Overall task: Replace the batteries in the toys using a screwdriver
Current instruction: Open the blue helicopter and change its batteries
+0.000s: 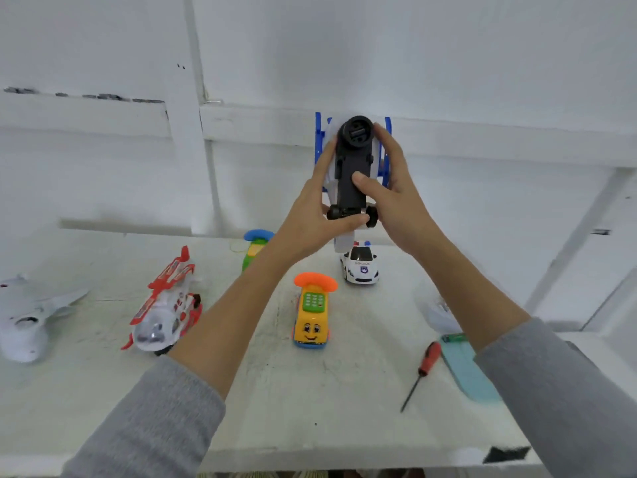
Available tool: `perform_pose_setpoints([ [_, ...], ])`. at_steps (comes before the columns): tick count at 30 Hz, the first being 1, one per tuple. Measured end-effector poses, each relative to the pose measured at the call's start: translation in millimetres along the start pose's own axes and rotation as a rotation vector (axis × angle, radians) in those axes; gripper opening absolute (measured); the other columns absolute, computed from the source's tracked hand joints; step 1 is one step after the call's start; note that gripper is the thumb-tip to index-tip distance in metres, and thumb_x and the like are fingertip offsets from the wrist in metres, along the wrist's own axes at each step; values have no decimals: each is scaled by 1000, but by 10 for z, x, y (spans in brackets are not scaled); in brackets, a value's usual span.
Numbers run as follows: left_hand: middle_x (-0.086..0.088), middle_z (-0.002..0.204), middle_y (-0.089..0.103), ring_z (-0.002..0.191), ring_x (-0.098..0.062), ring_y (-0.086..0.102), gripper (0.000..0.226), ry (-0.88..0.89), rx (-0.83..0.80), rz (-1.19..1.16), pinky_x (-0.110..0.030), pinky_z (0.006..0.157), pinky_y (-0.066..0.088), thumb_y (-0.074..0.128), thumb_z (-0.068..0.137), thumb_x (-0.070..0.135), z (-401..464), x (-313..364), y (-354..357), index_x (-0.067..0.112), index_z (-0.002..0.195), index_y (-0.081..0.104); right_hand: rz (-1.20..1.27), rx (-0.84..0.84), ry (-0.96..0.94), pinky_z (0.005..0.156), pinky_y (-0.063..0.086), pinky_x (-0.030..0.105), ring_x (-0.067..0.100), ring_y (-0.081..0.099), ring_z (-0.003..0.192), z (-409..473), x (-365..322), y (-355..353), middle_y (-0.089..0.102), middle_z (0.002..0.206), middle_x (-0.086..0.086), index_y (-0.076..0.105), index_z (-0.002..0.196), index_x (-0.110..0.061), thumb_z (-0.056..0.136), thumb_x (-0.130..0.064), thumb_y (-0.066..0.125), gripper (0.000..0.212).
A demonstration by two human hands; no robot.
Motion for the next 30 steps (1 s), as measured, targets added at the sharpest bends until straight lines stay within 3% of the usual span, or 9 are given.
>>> perform_pose_setpoints([
  [4,30,133,37,101,-3,63,100,-79,32,9,-18,73,54,72,83,9,-79,-94,489,47,145,2,4,-24,22,88,53,40,10,48,124,-197,105,-383,33,145,-10,24,144,-27,93,-1,49,63],
  [7,23,139,40,101,-9,66,101,-143,21,14,-34,88,55,72,84,21,-167,-220,788,54,145,-2,42,-61,66,86,54,40,12,50,122,-337,238,-566,32,146,-9,25,143,-28,93,-1,48,61],
  [10,18,152,29,106,-17,66,102,-180,-21,-36,-48,94,52,71,83,23,-239,-316,947,58,143,-3,94,-84,125,85,54,41,13,54,118,-459,372,-658,34,144,-8,23,144,-30,94,-2,47,62],
  [17,26,146,20,124,0,51,100,-275,-12,-117,-31,99,49,60,91,2,-505,-460,1258,47,143,-11,140,-156,218,87,54,41,17,56,116,-685,689,-760,38,143,-6,22,143,-33,95,-2,46,62],
  [19,21,149,20,125,1,49,100,-303,-7,-131,-33,99,49,60,91,2,-573,-518,1308,42,147,-13,143,-163,245,88,53,42,16,55,117,-743,782,-763,39,143,-6,22,143,-34,95,-2,46,62],
  [22,11,152,19,122,9,47,98,-334,4,-158,-22,92,51,58,91,-2,-656,-594,1374,34,149,-12,150,-164,278,86,54,38,11,56,115,-829,890,-788,43,136,-14,23,142,-33,95,-3,46,61],
  [24,16,150,20,121,12,46,98,-352,12,-168,-19,89,50,58,91,-3,-696,-639,1431,34,148,-12,100,-166,272,84,54,31,5,53,116,-869,933,-821,40,135,-17,24,142,-31,95,-4,47,59],
  [27,30,141,21,120,17,43,96,-379,16,-183,-16,88,48,56,91,-5,-756,-711,1521,38,144,-12,8,-185,266,89,53,33,12,44,126,-908,1007,-891,29,146,-11,23,143,-32,94,-9,51,61],
  [30,28,143,19,123,17,40,95,-381,16,-173,-15,89,47,57,91,-3,-779,-737,1570,41,142,-9,-65,-231,277,92,51,30,12,46,126,-942,1036,-973,31,147,-10,23,143,-36,93,-14,54,62],
])
Point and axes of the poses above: each hand's wrist, its own z-axis towards the middle knuckle, its own y-axis out of the palm, x = y × z, the point moved 3 cm from there along z, towards the middle knuckle
